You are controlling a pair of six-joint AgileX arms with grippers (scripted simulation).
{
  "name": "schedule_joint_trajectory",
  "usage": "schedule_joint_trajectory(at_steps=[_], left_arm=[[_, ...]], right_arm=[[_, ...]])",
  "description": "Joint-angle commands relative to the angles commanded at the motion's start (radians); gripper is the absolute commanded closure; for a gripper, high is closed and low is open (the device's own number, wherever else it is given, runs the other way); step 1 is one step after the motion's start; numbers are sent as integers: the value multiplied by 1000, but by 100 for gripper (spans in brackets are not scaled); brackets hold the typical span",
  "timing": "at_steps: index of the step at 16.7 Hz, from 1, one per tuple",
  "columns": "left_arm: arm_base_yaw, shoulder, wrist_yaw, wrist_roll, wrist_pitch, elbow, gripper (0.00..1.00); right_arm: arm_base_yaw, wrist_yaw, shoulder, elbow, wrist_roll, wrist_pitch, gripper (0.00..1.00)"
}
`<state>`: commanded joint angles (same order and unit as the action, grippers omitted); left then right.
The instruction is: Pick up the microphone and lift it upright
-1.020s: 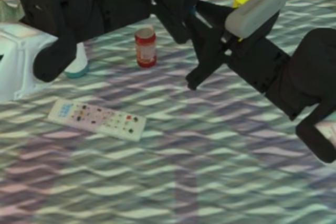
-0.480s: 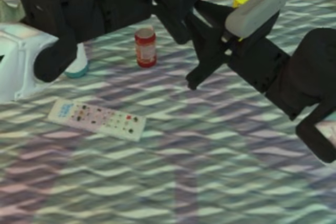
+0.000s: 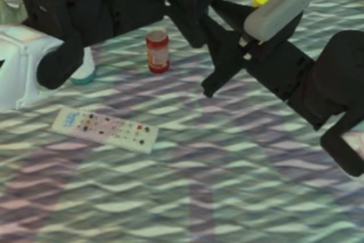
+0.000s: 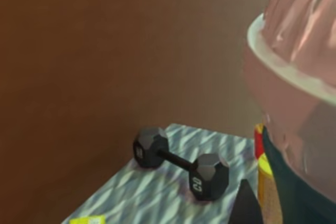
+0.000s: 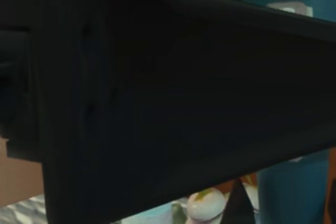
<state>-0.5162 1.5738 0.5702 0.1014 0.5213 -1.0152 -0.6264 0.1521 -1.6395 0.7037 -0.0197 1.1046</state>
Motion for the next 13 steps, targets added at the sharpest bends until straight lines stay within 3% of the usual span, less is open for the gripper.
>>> schedule_joint_trajectory(at_steps=[6, 13], left_arm=[[0, 0, 0, 0, 0, 0, 100], [0, 0, 0, 0, 0, 0, 100]], right_arm=[[0, 0, 0, 0, 0, 0, 2], [0, 0, 0, 0, 0, 0, 0]])
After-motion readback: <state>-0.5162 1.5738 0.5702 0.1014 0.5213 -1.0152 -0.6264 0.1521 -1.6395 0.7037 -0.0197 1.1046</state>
